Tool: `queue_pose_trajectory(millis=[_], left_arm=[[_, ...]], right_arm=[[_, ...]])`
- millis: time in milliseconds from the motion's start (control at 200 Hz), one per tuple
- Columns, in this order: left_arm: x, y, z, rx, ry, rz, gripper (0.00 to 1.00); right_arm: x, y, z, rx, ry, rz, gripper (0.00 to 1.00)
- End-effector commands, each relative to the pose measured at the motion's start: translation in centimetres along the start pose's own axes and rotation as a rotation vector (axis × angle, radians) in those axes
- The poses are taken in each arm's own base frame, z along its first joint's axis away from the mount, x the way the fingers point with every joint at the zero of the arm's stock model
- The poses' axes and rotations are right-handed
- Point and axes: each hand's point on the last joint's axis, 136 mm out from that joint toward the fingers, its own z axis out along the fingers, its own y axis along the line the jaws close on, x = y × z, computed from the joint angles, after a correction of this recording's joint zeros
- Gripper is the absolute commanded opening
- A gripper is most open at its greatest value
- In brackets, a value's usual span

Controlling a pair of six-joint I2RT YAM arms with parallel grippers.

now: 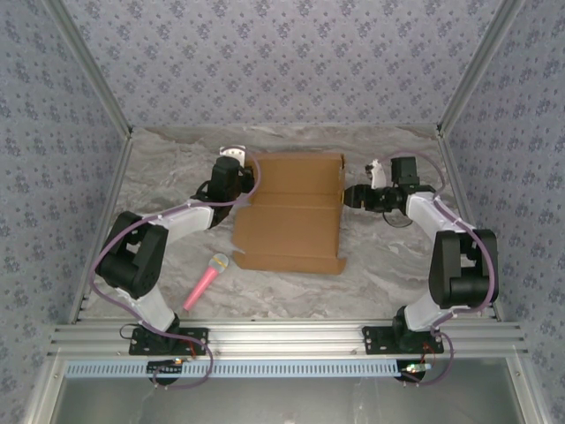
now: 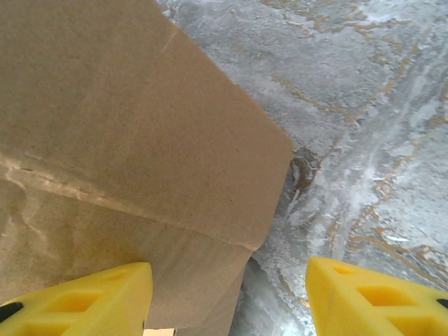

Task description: Fold the paper box

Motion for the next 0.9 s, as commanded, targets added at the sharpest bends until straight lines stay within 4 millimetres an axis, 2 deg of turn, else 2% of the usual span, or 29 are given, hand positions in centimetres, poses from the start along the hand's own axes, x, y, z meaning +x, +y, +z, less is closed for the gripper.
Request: queue_pose_trajectory(millis=[0,325,680,894], left_arm=[[-3.3,-1.3,-1.0,0.053,-0.076,-0.011,0.00],[-3.2,-1.3,-1.1,0.056,-0.071,0.001,0.00],[-3.3,-1.6,-1.1,0.067,-0.064,0.009,0.00],[-3.5,-1.6,-1.2,0.068,-0.067,0.011,0.00]], right_arm=[[-1.8,1.8,0.0,-0.051,-0.026,-0.071,0.64],[-3.0,2.6,1.1,-0.058,-0.021,-0.156,0.70],[-3.5,4.6,0.5,-0.110,-0.046,-0.415,0.73],[-3.7,5.6,0.1,-0.156,-0.048,-0.502,0.75]])
